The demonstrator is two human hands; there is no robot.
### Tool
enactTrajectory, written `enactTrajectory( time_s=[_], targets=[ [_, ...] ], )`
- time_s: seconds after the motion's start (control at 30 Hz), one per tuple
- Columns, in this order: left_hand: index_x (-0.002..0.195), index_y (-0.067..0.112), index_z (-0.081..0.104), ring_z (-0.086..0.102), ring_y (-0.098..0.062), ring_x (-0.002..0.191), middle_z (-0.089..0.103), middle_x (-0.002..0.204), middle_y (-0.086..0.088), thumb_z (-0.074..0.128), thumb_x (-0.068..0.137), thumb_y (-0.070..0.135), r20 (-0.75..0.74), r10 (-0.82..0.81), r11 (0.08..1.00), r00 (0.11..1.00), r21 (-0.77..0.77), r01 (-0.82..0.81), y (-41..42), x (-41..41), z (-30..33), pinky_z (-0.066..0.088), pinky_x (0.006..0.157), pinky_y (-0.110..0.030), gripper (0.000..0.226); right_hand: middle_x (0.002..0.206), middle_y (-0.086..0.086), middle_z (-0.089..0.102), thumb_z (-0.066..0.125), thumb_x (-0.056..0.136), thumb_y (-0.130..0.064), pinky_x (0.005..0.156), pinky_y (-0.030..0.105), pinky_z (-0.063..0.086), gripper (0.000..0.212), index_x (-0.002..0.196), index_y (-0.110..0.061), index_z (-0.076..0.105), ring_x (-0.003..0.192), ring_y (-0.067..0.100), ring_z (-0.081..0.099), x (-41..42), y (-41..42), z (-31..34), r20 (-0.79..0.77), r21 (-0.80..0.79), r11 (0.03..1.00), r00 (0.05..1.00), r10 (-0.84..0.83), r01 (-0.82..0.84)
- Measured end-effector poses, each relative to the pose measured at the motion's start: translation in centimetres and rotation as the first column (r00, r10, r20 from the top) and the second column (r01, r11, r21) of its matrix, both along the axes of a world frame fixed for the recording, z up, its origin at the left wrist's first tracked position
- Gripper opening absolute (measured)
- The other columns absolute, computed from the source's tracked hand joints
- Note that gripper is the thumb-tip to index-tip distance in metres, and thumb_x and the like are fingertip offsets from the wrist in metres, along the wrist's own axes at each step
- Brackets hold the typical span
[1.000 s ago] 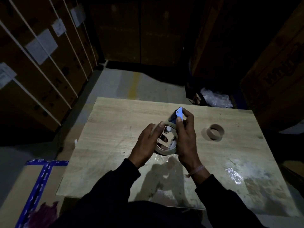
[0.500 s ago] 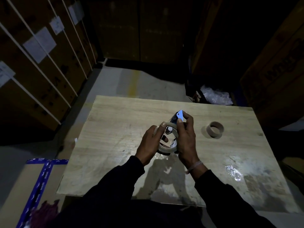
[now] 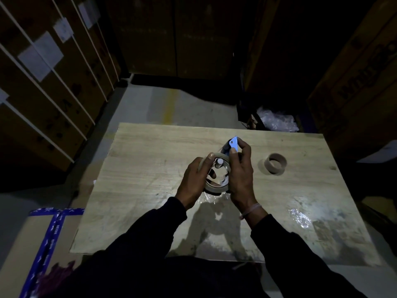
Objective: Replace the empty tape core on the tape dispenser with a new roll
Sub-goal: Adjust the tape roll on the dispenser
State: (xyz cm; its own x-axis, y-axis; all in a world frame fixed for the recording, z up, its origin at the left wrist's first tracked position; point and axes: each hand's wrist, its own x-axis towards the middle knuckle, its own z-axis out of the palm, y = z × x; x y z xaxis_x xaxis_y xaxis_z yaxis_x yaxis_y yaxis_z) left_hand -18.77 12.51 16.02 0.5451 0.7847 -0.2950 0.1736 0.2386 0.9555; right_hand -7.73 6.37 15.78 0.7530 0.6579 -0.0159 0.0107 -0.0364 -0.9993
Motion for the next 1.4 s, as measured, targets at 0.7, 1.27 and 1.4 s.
enactTrajectory(
  time_s=[0.7,1.27,1.4],
  targets=[
    [0.112,0.014,0.075,0.07,-0.032,0.067,0.07,0.08,-0.01,0.043,0.107,0.063,0.003,-0.014,1.0,1.0,-0.005,0.014,-0.1,0.0,-1.3,0.056,0.061,-0.036,0.059,0.11,-0.002,0.072,0.048,0.115,-0.031,0.095,0.035,0.054,0.031,0.146,-0.031,0.053,0.108,0.025,0.071,0.0,-0.8,-0.9,0.009,-0.036,0.999,0.999,-0.032,0.032],
    [0.116,0.021,0.062,0.058,-0.025,0.111,0.044,0.121,-0.009,0.041,0.111,0.049,-0.441,-0.126,0.979,0.889,0.09,0.183,-0.7,0.6,-13.5,0.038,0.093,-0.028,0.035,0.115,0.009,0.077,0.05,0.113,-0.029,0.083,0.032,0.061,0.028,0.141,-0.027,0.054,0.105,0.036,0.076,2.4,-0.1,-11.8,-0.107,-0.373,0.926,0.994,0.013,-0.053],
    [0.128,0.016,0.063,0.064,-0.036,0.108,0.048,0.126,-0.015,0.038,0.111,0.05,-0.528,-0.12,0.974,0.841,0.1,0.202,-0.9,0.7,-15.6,0.046,0.093,-0.035,0.045,0.122,0.009,0.071,0.053,0.1,-0.05,0.101,0.052,0.06,0.028,0.128,-0.051,0.056,0.112,0.036,0.073,2.6,0.2,-17.0,-0.128,-0.45,0.892,0.992,-0.022,-0.038]
  ],
)
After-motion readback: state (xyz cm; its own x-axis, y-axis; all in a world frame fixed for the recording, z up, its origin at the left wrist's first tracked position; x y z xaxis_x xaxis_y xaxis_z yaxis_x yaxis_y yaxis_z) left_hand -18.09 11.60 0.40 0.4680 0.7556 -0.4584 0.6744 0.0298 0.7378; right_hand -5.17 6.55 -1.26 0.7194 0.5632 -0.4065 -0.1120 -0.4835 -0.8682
